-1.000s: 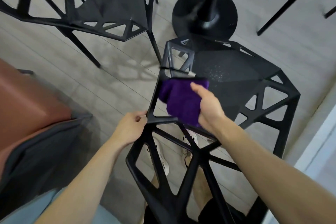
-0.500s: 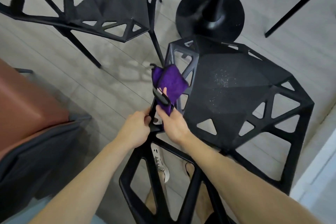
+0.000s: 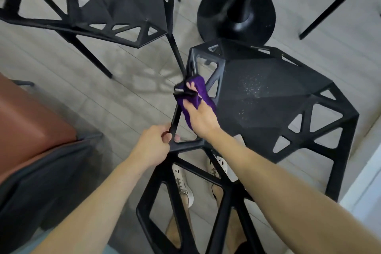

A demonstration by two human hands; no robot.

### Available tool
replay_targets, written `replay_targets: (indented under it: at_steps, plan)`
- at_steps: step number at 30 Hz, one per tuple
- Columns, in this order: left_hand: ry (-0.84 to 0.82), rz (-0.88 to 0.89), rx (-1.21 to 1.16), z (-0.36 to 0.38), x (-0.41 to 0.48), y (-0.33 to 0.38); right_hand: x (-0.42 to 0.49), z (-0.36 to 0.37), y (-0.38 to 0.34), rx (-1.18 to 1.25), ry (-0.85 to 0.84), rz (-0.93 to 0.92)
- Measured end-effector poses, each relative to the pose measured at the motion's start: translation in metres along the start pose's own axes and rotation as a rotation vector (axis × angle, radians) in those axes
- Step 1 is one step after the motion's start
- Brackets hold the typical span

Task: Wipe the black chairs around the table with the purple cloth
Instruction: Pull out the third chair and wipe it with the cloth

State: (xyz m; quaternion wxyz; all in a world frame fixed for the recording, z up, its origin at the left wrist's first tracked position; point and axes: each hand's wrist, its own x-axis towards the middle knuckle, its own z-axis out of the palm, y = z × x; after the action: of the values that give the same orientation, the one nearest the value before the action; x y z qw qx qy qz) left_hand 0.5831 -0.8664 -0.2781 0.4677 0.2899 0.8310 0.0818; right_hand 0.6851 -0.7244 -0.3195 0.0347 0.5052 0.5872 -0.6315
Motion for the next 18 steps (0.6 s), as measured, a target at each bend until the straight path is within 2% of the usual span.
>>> replay_targets:
  at_steps: [3, 5, 6, 8, 10, 11, 13, 15, 18]
  plan:
    - [-0.01, 0.037, 0.017, -0.002, 0.004, -0.003, -0.059, 0.004, 0.042, -0.14, -0.188, 0.071]
    - [-0.029, 0.035, -0.008, -0.004, 0.003, -0.007, -0.072, 0.009, 0.056, -0.098, -0.261, 0.155]
    - [-0.047, 0.023, -0.074, -0.003, 0.001, -0.01, -0.07, 0.008, 0.055, 0.021, -0.218, 0.189]
    - [-0.047, -0.031, -0.245, -0.001, -0.002, -0.015, -0.054, -0.002, 0.038, 0.275, -0.009, 0.285]
    - [0.024, -0.086, -0.317, -0.001, -0.006, -0.019, -0.037, -0.017, 0.01, 0.484, 0.191, 0.334]
    - [0.091, -0.103, -0.32, 0.0, -0.007, -0.019, -0.028, -0.023, -0.003, 0.534, 0.244, 0.301]
    - [0.217, -0.141, -0.346, 0.003, -0.011, -0.015, -0.016, -0.02, -0.024, 0.482, 0.26, 0.186]
    - [0.285, -0.155, -0.386, 0.005, -0.015, -0.01, -0.011, -0.004, -0.034, 0.279, 0.203, 0.116]
    - [0.243, -0.153, -0.337, 0.004, -0.018, -0.01, -0.022, 0.022, -0.02, 0.148, 0.053, 0.149]
